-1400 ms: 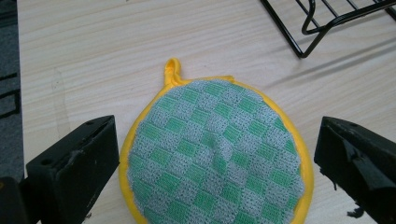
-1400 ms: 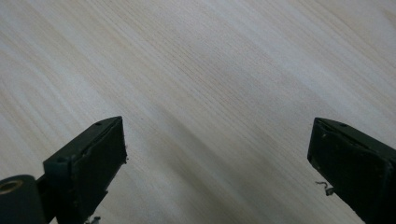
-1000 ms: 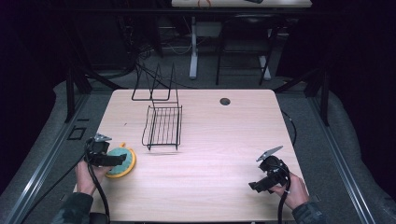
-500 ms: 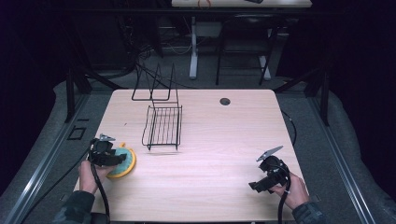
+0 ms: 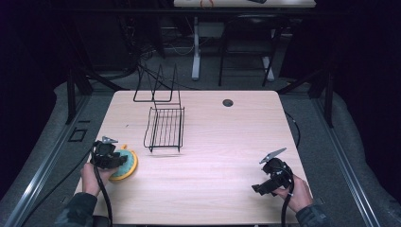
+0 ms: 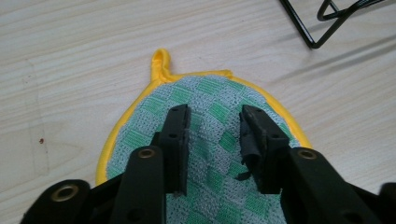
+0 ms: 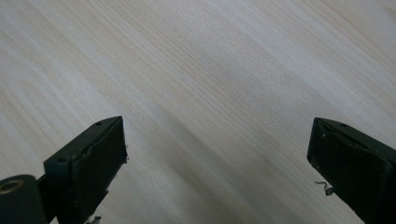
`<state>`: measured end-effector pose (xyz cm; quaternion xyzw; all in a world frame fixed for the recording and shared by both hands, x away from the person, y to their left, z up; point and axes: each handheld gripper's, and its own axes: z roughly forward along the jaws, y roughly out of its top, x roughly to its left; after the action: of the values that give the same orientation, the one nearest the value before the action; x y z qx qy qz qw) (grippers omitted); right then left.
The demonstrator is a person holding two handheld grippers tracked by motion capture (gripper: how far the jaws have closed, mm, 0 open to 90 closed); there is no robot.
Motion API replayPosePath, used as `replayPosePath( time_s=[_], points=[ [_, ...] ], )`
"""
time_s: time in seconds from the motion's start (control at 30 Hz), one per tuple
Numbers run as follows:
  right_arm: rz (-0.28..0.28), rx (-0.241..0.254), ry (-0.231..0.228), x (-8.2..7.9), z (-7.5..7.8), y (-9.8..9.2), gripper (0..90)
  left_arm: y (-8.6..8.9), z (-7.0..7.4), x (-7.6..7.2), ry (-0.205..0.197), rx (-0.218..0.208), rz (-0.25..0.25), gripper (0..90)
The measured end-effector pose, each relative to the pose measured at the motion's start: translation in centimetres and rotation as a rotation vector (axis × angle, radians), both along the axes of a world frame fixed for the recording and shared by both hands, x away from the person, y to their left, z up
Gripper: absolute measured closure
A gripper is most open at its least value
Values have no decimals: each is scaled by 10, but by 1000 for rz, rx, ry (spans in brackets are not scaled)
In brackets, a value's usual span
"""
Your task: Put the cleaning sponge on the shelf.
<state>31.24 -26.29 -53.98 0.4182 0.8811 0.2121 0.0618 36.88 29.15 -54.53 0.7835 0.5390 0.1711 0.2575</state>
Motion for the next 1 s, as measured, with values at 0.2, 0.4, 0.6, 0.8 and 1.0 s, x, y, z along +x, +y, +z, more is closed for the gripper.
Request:
replayPosePath(
  time_s=[0.2, 0.4, 0.6, 0.8, 1.0],
  points=[
    [-1, 0, 0, 0, 0, 0, 41, 0, 0, 0, 4, -5, 1, 699],
    [0, 0, -2, 0, 0, -1, 41, 0, 0, 0, -2, 9, 6, 774],
    [0, 0, -2, 0, 0, -1, 41, 1, -1, 1, 3, 2, 5, 789],
    [-3, 1, 2, 0, 0, 0, 42, 2, -1, 1, 5, 3, 14, 829],
    [-3, 1, 2, 0, 0, -1, 43, 1, -1, 1, -4, 19, 6, 871]
  ],
)
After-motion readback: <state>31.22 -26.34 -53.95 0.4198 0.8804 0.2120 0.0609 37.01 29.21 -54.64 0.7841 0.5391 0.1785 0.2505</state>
